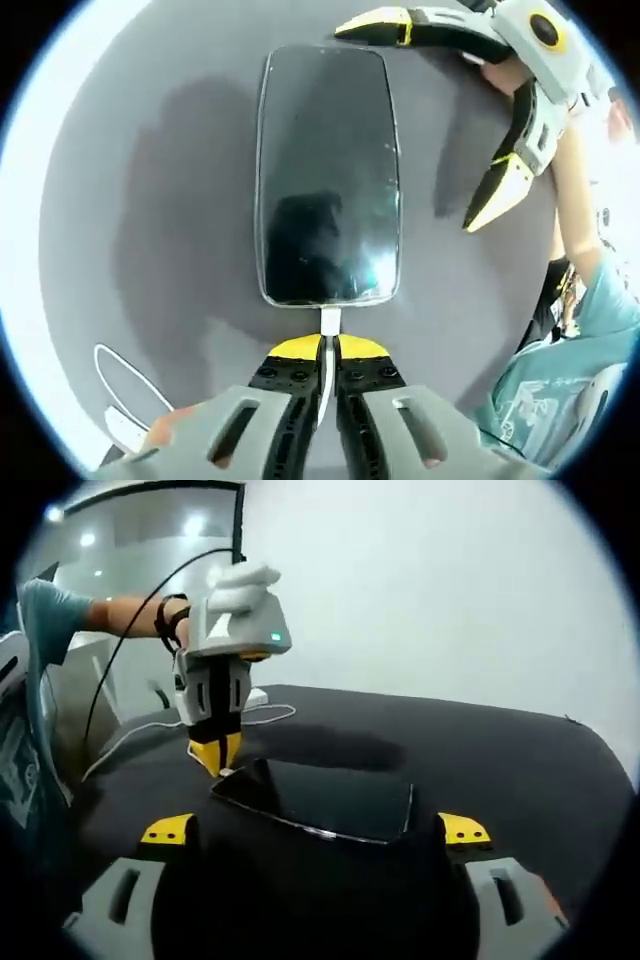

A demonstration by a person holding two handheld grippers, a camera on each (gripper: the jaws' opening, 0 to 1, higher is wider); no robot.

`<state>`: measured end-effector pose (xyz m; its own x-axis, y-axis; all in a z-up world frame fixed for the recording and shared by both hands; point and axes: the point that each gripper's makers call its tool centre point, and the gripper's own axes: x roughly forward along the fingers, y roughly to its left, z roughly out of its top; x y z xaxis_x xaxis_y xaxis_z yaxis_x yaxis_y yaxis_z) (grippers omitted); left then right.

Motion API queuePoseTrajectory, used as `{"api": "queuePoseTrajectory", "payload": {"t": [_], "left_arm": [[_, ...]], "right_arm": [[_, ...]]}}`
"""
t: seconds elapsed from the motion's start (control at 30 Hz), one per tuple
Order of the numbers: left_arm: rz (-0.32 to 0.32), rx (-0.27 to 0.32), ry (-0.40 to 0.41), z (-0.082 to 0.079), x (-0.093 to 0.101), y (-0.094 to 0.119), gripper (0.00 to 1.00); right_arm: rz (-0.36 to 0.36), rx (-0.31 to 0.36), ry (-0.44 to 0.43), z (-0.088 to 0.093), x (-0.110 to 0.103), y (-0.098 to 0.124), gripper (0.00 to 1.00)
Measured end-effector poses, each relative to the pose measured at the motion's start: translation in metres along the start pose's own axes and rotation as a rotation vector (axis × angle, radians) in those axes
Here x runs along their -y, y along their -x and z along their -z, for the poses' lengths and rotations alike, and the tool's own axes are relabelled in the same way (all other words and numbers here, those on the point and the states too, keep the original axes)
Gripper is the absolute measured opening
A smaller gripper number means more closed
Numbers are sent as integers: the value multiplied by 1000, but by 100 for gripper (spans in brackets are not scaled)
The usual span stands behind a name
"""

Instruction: Connect the charging cable to the phone, plug the charger into the socket, and turn on the power strip switch to charge the phone.

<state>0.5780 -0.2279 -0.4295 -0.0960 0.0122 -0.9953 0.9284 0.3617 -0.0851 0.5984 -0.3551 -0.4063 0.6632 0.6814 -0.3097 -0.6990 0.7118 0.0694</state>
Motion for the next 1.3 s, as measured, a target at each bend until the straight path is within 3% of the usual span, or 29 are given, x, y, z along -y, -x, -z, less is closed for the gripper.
{"api": "queuePoseTrajectory", "payload": {"t": [0.17, 0.27, 0.33, 0.47, 0.67, 0.83, 0.9, 0.97, 1.1, 1.2, 1.3], "left_arm": [[-7, 36, 24, -3, 2, -1, 0], [-15, 36, -8, -3, 3, -1, 0], [-19, 38, -76, -2, 5, -2, 0], [-16, 45, -55, -1, 6, -3, 0], [-49, 8, -91, 1, 3, -2, 0], [-52, 9, -70, 1, 4, -5, 0], [-48, 29, -58, 0, 3, -6, 0], [-26, 87, -92, -2, 5, -6, 1], [-20, 174, 34, -4, 3, -2, 2], [43, 150, 72, 9, 10, -1, 9], [30, 179, 30, 23, 10, 8, 7]], "right_arm": [[3, -19, 27, -1, -5, -12, 93], [30, -21, 19, -1, -4, -14, 93], [34, -5, -21, -3, -4, -12, 93], [25, 2, -20, -2, -5, -12, 93], [31, 15, -41, -4, -8, -14, 93], [47, 17, -35, -4, -7, -15, 93], [54, 18, -30, -3, -6, -15, 93], [51, 7, 6, -1, -6, -14, 93], [32, 15, -18, -4, -5, -10, 93], [22, 33, -29, -11, -9, -4, 93], [32, 70, -45, -29, -9, 11, 93]]}}
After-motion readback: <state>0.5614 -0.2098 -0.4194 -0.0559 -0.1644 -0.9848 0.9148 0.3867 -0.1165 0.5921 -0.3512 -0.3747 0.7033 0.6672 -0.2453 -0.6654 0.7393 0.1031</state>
